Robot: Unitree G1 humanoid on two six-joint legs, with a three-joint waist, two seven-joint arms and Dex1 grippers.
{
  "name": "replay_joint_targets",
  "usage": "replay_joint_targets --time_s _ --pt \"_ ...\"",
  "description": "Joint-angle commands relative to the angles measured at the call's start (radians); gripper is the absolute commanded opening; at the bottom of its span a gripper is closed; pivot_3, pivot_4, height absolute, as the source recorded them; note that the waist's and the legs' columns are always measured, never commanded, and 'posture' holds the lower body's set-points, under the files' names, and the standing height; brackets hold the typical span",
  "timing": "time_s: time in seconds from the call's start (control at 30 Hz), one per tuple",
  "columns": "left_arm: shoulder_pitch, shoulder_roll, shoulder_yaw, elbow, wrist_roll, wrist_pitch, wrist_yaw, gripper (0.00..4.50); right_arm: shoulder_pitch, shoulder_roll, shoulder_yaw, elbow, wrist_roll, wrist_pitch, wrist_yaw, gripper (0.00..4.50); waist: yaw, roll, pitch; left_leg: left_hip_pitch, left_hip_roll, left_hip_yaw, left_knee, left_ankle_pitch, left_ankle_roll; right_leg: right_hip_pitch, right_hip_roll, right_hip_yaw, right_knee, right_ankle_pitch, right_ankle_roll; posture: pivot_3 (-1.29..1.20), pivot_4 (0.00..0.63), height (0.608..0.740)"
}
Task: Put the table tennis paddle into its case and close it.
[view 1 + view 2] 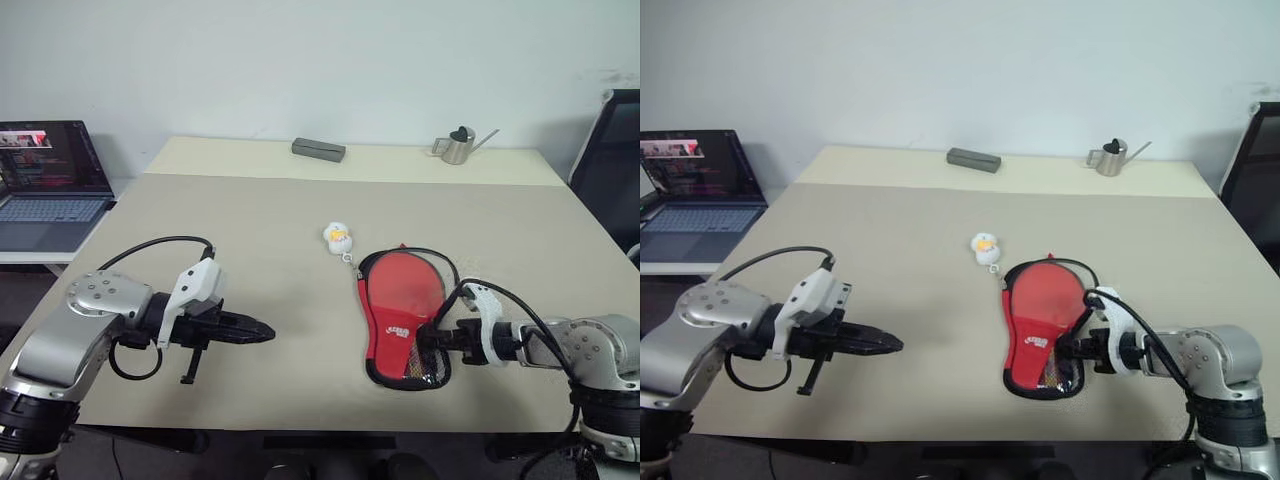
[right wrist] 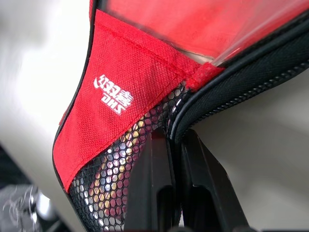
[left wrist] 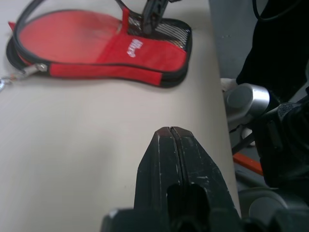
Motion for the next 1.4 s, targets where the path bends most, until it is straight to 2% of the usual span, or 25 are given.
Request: replay_joint_targets --time_s 0.03,0.17,0.37,0.73,0.9,0.93,0.97,1.07,1.17,1.4 --pt "0.006 0.023 0.029 -0.046 -0.027 0.003 -0.015 0.0 0.026 -0.042 0.006 -0.042 0.061 0.011 0.021 0.02 0.0 0.0 0.0 0.0 0.0 0.0 0.0 0.0 0.0 0.0 0.0 0.0 0.0 0.0 0.0 0.0 0.15 0.74" --pt "0.013 0.024 0.025 -0.064 -0.036 0.01 -0.008 0.0 0.078 -0.088 0.005 -0.075 0.109 0.011 0.024 0.02 0.0 0.0 0.0 0.0 0.0 0.0 0.0 0.0 0.0 0.0 0.0 0.0 0.0 0.0 0.0 0.0 0.15 0.74" --pt "0.014 0.019 0.021 -0.069 -0.038 0.011 -0.002 0.0 0.121 -0.101 0.003 -0.102 0.153 0.011 0.003 0.02 0.001 -0.001 0.0 0.0 0.0 0.0 0.0 0.0 0.0 0.0 0.0 0.0 0.0 0.0 0.0 0.0 0.15 0.74" --pt "0.006 0.017 0.019 -0.063 -0.032 0.01 0.008 0.0 0.146 -0.063 -0.004 -0.1 0.14 0.011 -0.076 0.02 0.001 -0.003 -0.002 0.0 0.0 0.0 0.0 0.0 0.0 0.0 0.0 0.0 0.0 0.0 0.0 0.0 0.15 0.74" --pt "0.003 0.013 0.018 -0.058 -0.03 0.008 0.013 0.0 0.149 0.004 -0.081 -0.077 0.106 0.011 -0.148 0.02 0.001 -0.004 -0.003 0.0 0.001 0.0 0.0 0.0 0.0 0.0 0.0 0.0 0.0 -0.001 -0.001 0.0 0.15 0.74" --pt "0.003 0.012 0.019 -0.058 -0.03 0.007 0.014 0.0 0.16 0.005 -0.096 -0.081 0.119 0.011 -0.15 0.53 0.001 -0.004 -0.002 0.0 0.001 0.0 0.0 0.0 0.0 0.0 0.0 0.0 0.0 -0.001 -0.001 0.0 0.15 0.74" --pt "0.004 0.012 0.019 -0.057 -0.03 0.007 0.014 0.0 0.172 0.003 -0.106 -0.091 0.136 0.011 -0.145 0.69 0.001 -0.004 -0.002 0.0 0.001 0.0 0.0 0.0 0.0 0.0 0.0 0.0 0.0 -0.001 -0.001 0.0 0.15 0.74" --pt "0.005 0.008 0.018 -0.057 -0.028 0.005 0.017 0.0 0.224 -0.01 -0.16 -0.133 0.25 0.011 -0.053 1.64 0.002 -0.003 -0.002 0.0 0.001 0.0 0.0 0.0 0.0 0.0 0.0 0.0 0.0 -0.001 -0.001 0.0 0.15 0.74" --pt "0.007 0.004 0.016 -0.053 -0.026 -0.001 0.018 0.0 0.278 -0.032 -0.198 -0.129 0.217 -0.063 -0.014 1.64 0.003 -0.002 -0.001 0.0 0.001 0.0 0.0 0.0 0.001 0.0 0.0 -0.001 0.0 -0.001 -0.001 0.0 0.15 0.74" --pt "0.005 0.0 0.011 -0.047 -0.025 -0.005 0.023 0.0 0.386 -0.127 -0.139 -0.164 0.08 -0.373 0.152 1.64 0.002 -0.002 -0.001 0.0 0.001 0.001 0.0 -0.001 0.001 0.001 0.0 0.0 0.0 -0.001 0.0 0.0 0.15 0.74"
